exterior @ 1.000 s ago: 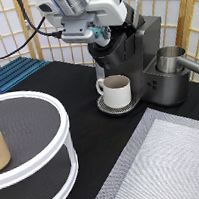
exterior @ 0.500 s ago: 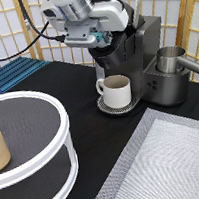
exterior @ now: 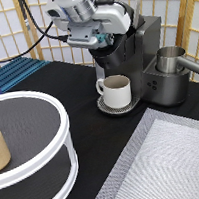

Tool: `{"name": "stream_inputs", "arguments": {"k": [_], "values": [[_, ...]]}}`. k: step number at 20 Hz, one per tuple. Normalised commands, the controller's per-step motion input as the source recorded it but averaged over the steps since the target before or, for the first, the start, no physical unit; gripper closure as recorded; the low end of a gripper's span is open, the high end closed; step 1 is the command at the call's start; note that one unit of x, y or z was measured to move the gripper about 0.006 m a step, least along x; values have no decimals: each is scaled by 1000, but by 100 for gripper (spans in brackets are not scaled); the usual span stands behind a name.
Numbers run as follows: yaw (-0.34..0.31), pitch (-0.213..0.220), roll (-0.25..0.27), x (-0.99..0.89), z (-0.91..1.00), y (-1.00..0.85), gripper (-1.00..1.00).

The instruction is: Make coffee

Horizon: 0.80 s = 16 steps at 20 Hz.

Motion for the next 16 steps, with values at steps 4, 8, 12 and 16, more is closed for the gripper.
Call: {"name": "stream_inputs", "arguments": {"k": [4, 8, 12, 16], "values": [[-79, -45, -112, 0, 105, 191, -100], [-81, -77, -74, -111, 18, 10, -100], [-88, -84, -5, -299, -49, -446, -100], [-84, -81, 1, -375, -26, -682, -100]]}}
